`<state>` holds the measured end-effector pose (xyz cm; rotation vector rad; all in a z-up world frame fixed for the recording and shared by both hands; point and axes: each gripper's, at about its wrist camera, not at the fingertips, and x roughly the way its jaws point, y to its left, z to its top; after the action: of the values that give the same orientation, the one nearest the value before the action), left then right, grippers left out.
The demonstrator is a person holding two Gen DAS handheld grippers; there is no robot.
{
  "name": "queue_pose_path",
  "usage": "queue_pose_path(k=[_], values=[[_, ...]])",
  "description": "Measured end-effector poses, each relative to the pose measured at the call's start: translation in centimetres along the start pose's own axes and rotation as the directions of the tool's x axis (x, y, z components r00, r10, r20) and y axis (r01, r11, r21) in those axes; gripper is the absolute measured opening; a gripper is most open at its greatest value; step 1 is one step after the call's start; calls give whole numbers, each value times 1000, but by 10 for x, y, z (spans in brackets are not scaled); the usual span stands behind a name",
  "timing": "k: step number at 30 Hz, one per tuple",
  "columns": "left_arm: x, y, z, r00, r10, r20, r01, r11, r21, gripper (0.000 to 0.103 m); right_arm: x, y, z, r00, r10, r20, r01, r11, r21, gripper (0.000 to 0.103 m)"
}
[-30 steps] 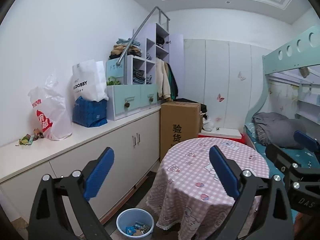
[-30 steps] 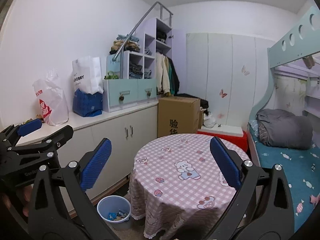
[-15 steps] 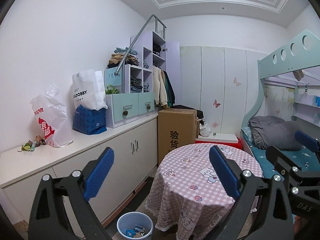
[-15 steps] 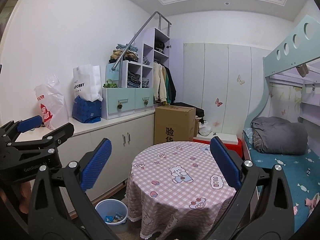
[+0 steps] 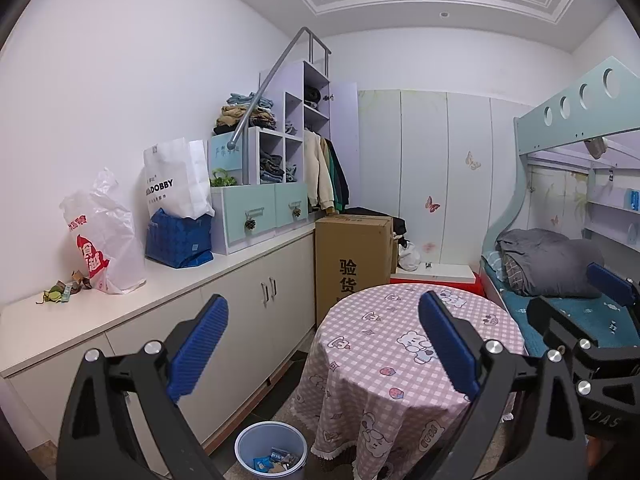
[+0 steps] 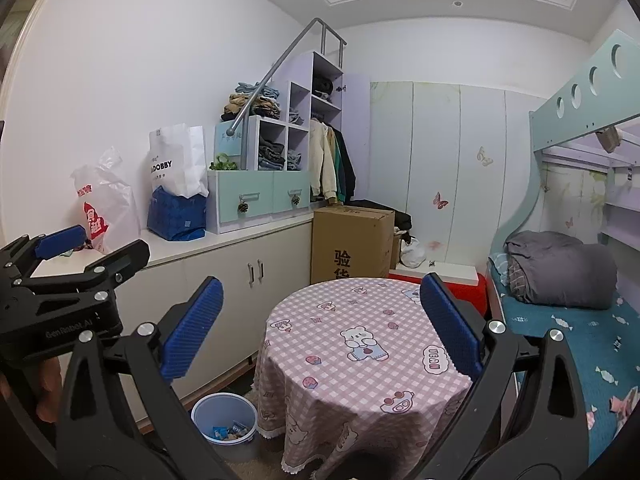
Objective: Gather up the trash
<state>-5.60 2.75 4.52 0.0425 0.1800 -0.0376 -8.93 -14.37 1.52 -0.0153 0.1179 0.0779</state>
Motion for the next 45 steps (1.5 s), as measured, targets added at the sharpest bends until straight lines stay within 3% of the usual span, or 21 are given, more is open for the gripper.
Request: queue_pose_path(k=[45], values=[[7,2,-10,999,-28,-22,28,1000,7,94,3,2,-6,1000,9,-25,-9,1000,11,97]])
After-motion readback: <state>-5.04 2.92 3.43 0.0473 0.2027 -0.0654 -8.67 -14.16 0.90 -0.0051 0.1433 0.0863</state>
